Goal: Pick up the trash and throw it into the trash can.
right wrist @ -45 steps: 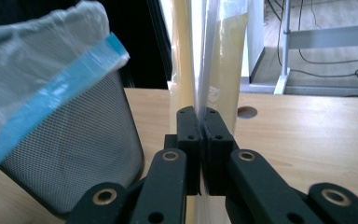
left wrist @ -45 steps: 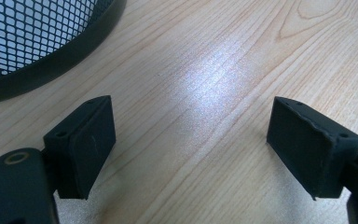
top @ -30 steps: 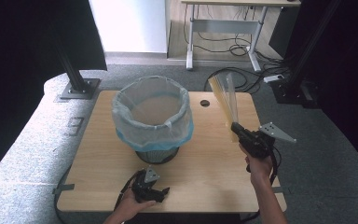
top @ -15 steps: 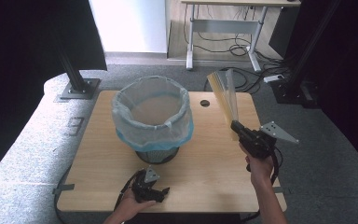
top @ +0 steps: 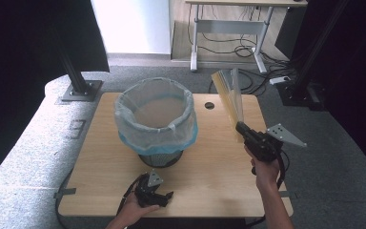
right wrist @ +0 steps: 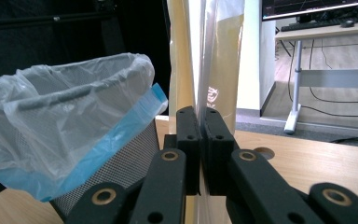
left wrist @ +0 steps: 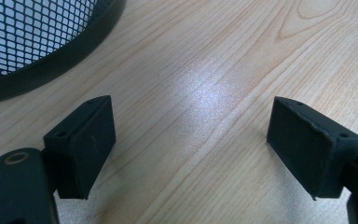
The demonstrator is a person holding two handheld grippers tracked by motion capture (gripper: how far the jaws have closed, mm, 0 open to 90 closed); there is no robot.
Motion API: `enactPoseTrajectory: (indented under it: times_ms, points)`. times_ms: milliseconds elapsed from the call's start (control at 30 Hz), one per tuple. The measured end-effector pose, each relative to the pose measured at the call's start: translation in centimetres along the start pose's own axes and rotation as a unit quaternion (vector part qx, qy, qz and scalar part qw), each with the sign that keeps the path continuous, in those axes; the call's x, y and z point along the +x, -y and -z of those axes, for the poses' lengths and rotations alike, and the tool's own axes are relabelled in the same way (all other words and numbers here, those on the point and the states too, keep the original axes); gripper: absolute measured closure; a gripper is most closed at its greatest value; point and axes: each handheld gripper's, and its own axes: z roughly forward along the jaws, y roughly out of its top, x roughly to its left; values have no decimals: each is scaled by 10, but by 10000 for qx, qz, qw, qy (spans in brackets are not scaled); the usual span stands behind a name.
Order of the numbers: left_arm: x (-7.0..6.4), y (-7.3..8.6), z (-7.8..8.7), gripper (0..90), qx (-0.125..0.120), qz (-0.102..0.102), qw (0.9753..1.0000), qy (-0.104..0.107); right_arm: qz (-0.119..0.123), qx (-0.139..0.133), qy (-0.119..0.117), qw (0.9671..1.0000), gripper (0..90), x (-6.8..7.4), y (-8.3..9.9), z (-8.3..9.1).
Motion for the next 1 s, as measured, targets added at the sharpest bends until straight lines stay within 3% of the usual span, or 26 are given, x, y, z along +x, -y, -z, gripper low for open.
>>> enactPoseTrajectory:
  times_ms: [600, 1000]
  points:
    - [0, 0, 0, 152, -5, 8, 10000, 11, 92, -142, -175, 9997, 867, 14, -8, -3]
    - [0, 0, 0, 152, -2, 9, 10000, 11, 157, -172, -323, 9992, 866, 27, -15, -15]
